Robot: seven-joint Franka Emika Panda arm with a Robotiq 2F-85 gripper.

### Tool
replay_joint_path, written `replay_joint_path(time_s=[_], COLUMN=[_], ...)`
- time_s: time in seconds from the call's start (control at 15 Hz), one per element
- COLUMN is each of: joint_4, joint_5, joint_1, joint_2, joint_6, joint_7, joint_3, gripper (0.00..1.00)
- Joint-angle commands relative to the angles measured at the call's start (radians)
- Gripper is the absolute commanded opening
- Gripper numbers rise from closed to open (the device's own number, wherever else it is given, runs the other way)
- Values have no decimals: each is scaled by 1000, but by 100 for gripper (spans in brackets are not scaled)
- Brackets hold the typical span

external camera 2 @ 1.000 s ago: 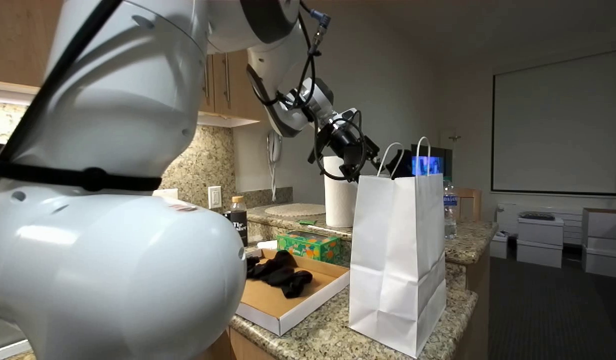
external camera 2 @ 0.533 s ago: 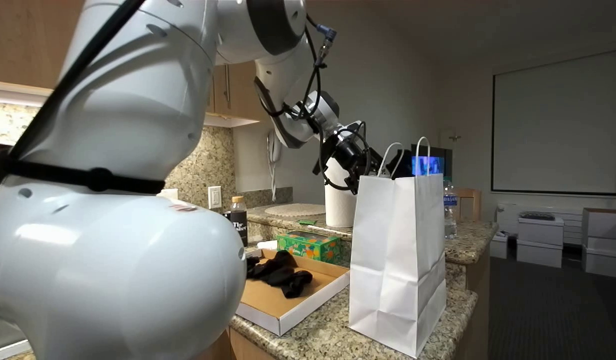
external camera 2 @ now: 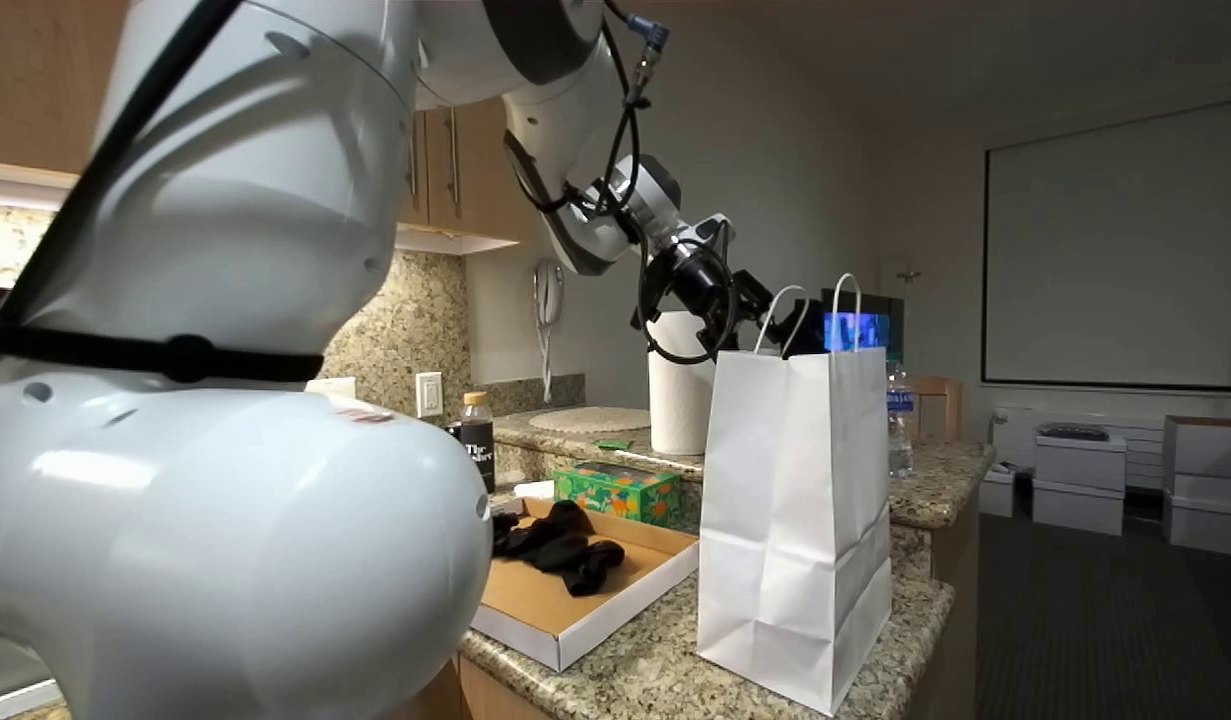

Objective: Pick up the socks and put them in the paper bag

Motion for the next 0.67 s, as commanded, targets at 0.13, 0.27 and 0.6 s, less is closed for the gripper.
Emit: replay_joint_path(time_s=[0.13,0.27,0.6], joint_4=[-97,-116,-148], joint_5=[-5,-1,8], joint_1=[-23,-34,-62], joint_2=[-130,-158,-189], joint_6=[63,78,141], joint_7=[64,74,45], joint_3=[4,3,7], gripper=[100,100,100])
